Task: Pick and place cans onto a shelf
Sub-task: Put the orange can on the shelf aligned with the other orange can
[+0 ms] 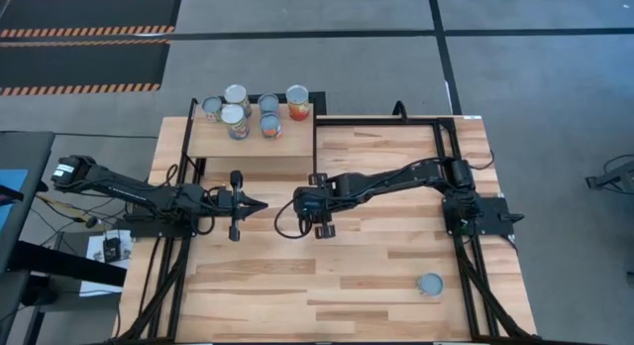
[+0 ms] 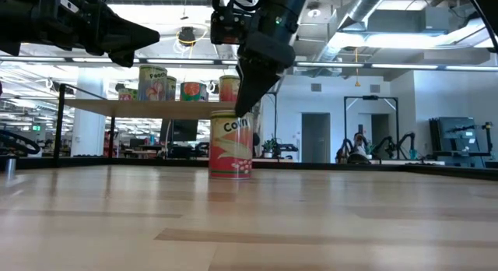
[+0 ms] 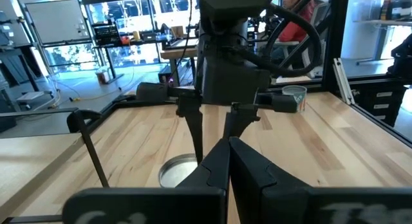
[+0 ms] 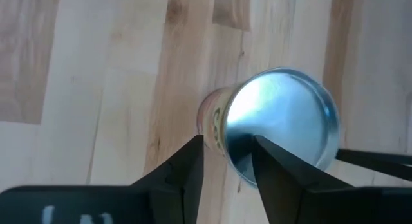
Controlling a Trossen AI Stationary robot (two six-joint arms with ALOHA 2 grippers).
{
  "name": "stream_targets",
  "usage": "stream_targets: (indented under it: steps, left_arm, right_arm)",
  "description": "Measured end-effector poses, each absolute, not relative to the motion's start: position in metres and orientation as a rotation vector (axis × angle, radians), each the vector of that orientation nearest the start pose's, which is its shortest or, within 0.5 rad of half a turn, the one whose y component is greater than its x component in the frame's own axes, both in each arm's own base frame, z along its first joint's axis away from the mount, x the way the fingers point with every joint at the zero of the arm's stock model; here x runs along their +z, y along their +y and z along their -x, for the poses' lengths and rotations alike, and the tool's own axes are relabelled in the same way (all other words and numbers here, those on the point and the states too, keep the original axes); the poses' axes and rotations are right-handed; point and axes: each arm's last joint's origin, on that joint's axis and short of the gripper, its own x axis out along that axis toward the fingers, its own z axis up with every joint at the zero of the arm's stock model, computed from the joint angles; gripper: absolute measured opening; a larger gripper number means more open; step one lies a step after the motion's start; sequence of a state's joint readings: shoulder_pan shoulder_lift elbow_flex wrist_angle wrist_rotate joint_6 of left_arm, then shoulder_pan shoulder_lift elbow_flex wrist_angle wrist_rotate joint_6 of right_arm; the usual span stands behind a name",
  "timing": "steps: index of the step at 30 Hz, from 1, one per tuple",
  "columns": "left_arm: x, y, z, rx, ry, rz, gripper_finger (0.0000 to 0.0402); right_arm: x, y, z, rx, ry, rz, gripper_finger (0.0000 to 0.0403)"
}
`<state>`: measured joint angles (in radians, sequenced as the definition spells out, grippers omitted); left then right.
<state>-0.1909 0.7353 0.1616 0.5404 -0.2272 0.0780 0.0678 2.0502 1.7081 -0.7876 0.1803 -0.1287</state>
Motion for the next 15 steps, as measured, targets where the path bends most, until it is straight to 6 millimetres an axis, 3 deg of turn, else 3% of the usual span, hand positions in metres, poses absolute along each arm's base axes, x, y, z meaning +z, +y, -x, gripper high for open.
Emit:
stream_targets:
  steps: [15]
  left_arm:
    - [0.195,-0.024,-0.157,0.035,0.034,-0.085,0.0]
  right_arm:
    - [0.225,0.012,-0.434,-0.004,1.127,0.217,0.0069]
